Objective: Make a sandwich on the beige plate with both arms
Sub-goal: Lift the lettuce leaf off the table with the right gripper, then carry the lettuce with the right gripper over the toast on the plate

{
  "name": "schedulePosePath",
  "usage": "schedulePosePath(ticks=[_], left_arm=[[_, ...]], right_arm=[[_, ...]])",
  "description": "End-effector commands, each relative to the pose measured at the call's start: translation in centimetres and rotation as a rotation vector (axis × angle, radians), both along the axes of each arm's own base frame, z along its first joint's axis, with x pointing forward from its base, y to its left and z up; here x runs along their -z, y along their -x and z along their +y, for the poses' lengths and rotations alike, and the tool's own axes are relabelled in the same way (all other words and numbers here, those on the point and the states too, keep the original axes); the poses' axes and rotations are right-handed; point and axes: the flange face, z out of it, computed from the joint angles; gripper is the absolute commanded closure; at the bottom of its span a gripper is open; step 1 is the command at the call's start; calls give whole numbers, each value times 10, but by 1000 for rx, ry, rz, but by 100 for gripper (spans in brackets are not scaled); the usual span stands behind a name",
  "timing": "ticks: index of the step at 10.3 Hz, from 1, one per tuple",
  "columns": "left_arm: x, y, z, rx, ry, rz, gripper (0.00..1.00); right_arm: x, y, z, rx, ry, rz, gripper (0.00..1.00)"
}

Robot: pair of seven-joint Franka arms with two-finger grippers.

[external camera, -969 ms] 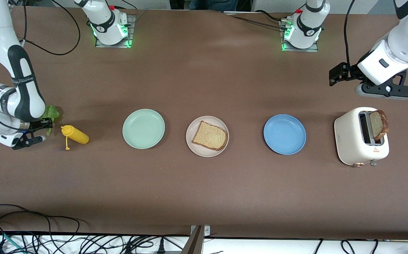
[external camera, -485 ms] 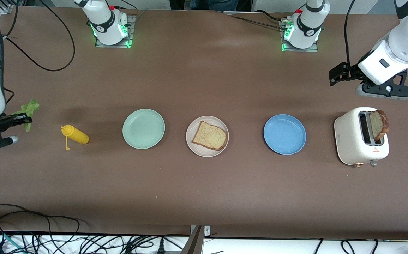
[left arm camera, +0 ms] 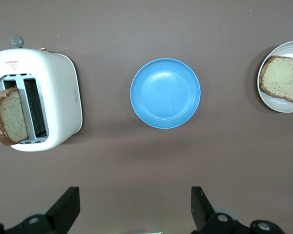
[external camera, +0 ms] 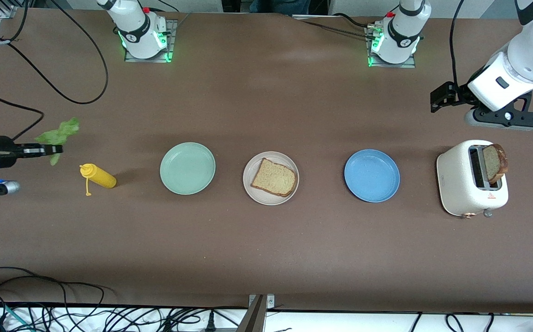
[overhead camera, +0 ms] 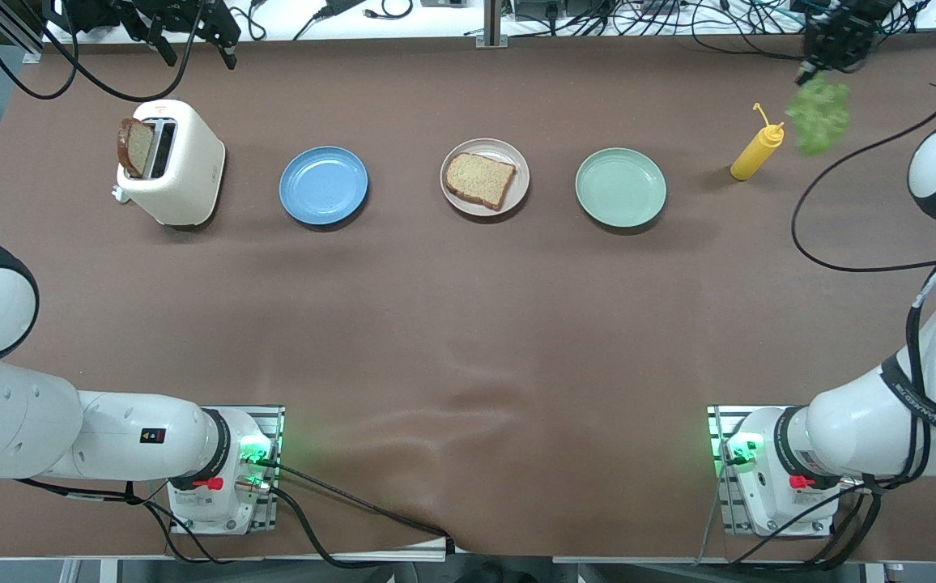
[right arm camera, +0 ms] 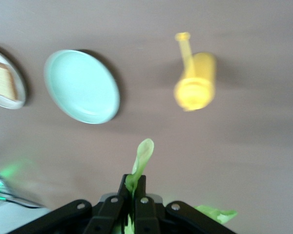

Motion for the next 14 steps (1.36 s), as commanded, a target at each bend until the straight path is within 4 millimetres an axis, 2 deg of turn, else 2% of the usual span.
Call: schedulePosePath(ticks=[1, 3, 6, 7, 9, 10, 12, 14], left_arm=[[-4, 0, 1, -4, 21, 2, 0], [-4, 0, 1, -7, 19, 2, 0], [-4, 0, 1, -7, 21, 2, 0], [-5, 0, 1, -5, 21, 1, 0], [-5, 0, 1, 1, 22, 1, 0], [-4, 0, 1, 1, 20, 2, 0], [-4, 0, 2, 1, 21, 2, 0], [-5, 0, 2, 1, 21, 0, 0]], right_arm=[[-5, -13, 49, 172, -138, 74, 100], [1, -31, 99, 299, -214, 74, 100], [27, -55, 210, 558, -278, 149, 100], [37, -58, 253, 636, -289, 159, 100], [66, -59, 319, 765, -255, 138, 100], [87, -55, 345, 823, -260, 188, 100], [127, -42, 379, 873, -218, 311, 100], [161, -28, 397, 868, -153, 350, 100]])
